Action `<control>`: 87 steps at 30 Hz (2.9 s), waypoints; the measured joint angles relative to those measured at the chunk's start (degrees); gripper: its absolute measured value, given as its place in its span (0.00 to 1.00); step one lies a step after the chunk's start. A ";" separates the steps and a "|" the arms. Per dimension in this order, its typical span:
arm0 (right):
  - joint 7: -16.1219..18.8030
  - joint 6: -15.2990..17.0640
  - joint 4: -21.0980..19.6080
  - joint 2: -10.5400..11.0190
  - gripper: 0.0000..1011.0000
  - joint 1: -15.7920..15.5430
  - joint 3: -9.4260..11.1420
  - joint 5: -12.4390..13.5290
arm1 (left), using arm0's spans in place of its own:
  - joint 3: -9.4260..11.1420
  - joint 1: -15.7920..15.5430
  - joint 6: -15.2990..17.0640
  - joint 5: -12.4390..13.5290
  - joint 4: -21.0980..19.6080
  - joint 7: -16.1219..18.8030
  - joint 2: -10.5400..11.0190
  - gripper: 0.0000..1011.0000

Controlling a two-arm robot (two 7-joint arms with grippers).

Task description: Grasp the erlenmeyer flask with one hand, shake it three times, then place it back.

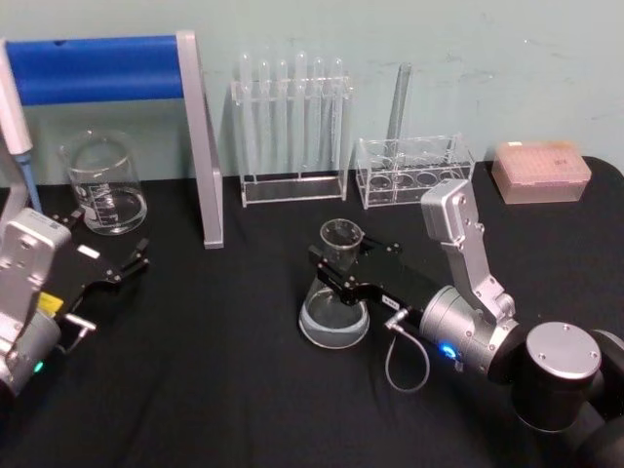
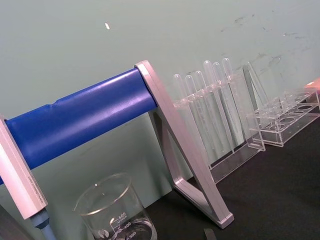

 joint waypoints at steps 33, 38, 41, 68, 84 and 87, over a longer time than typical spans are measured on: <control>-0.04 0.04 -0.01 -0.02 0.99 -0.03 0.08 -0.07 | 0.00 0.00 0.00 0.00 0.00 0.00 0.00 0.99; -0.04 0.05 -0.01 -0.01 0.99 -0.03 0.07 -0.07 | 0.00 0.00 0.00 0.00 0.00 0.00 0.00 0.99; 0.23 0.09 -0.17 0.20 0.99 -0.07 0.09 0.00 | 0.00 0.00 0.00 0.00 0.00 0.00 0.00 0.99; 1.19 0.19 -14.16 11.36 0.99 -12.79 5.80 2.78 | 0.00 0.00 0.00 0.00 0.00 0.00 0.00 0.99; -12.30 -0.58 -10.62 3.90 0.99 -11.55 11.66 -1.18 | 0.00 0.00 0.00 0.00 0.00 0.00 0.00 0.99; -14.31 -1.50 -8.66 2.02 0.99 -10.21 11.49 -2.96 | 0.00 0.00 0.00 0.00 0.00 0.00 0.00 0.99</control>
